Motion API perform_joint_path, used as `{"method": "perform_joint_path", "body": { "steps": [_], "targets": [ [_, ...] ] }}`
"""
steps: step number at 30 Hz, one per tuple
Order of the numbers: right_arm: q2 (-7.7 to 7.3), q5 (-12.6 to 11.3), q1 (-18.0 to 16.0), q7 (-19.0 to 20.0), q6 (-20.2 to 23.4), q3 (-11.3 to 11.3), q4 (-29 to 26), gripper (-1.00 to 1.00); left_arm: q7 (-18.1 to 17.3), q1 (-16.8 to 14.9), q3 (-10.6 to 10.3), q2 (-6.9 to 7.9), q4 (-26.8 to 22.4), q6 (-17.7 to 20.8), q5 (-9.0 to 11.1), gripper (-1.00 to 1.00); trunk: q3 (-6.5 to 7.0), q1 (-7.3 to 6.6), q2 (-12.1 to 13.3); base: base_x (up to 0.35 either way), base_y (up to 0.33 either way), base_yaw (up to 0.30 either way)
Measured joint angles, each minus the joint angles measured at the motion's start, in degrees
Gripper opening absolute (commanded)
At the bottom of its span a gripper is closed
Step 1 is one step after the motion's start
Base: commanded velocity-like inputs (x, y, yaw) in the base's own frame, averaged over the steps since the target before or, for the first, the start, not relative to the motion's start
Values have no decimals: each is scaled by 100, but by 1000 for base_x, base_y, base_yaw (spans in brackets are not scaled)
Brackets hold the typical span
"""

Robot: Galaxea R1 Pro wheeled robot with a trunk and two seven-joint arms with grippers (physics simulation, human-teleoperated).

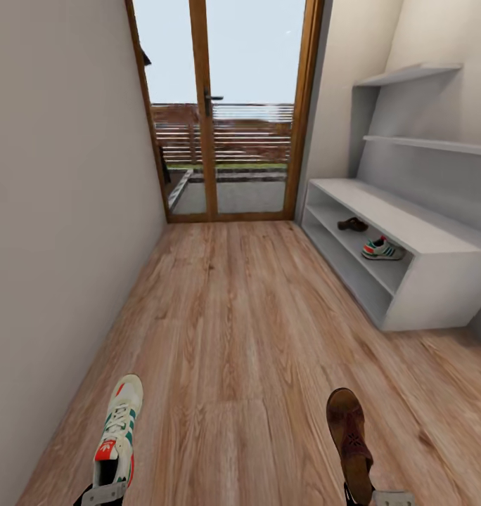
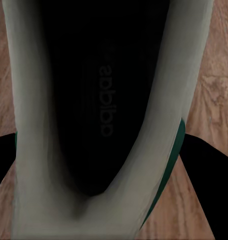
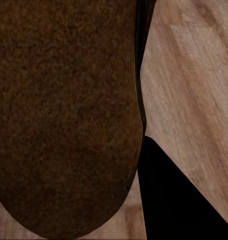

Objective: Pick up the two gym shoes and the two sandals from the corridor floor and place them onto the hallstand (shoe rack) in the corridor, making sure they are on the rack and not on the floor. Arrange them so the two gym shoes are next to each other and the two sandals are next to each other.

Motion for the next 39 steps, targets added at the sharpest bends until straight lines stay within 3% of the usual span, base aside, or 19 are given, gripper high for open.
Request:
{"method": "perform_joint_path", "body": {
  "steps": [39],
  "targets": [
    [0, 9, 0, -4, 9, -5, 17, -100, 0, 0, 0, 0, 1, 0, 0, -100, 0, 0, 0, 338, 25, 0]
  ]
}}
